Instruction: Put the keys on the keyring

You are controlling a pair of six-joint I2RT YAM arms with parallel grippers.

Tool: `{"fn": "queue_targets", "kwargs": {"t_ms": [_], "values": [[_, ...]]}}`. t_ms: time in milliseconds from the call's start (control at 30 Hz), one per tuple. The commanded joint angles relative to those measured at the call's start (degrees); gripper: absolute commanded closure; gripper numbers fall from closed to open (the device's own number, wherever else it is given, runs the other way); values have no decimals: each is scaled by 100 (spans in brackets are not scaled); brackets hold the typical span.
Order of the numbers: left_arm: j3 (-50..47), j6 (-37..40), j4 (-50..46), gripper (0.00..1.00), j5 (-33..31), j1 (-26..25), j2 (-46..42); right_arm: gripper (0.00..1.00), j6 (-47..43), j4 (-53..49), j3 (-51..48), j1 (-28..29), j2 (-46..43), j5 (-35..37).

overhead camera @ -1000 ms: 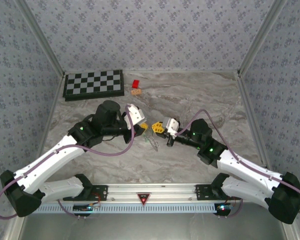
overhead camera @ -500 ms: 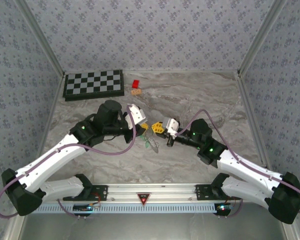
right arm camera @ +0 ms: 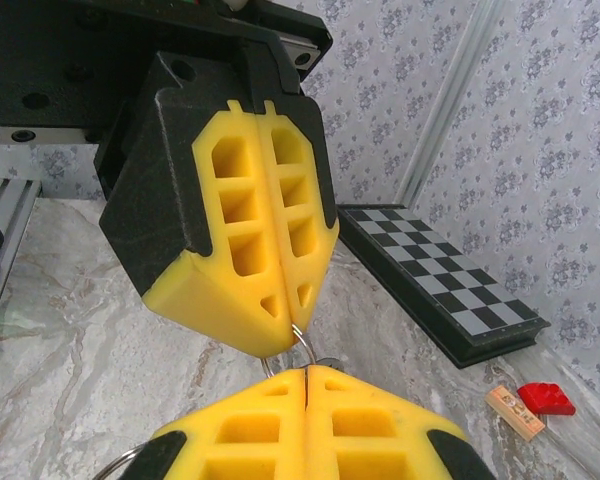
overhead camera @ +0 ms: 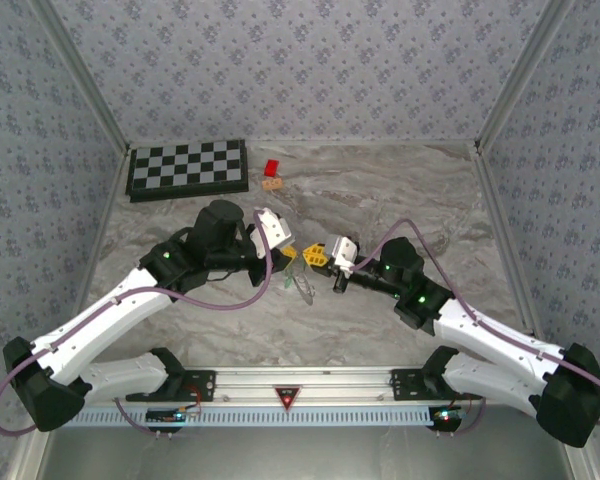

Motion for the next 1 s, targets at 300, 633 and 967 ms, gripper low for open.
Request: {"fn": "queue_targets", "kwargs": {"t_ms": [300,633,967], "values": [[218,55,100,100,89,-35,-87,100,31,277,131,0,-53,178],[205,47,113,100,45,-40,-91,100,31,292,81,-20,-63,231],[189,30,153,100,-22,-40,-113,100,49,223,94,-19,-54,93]]}}
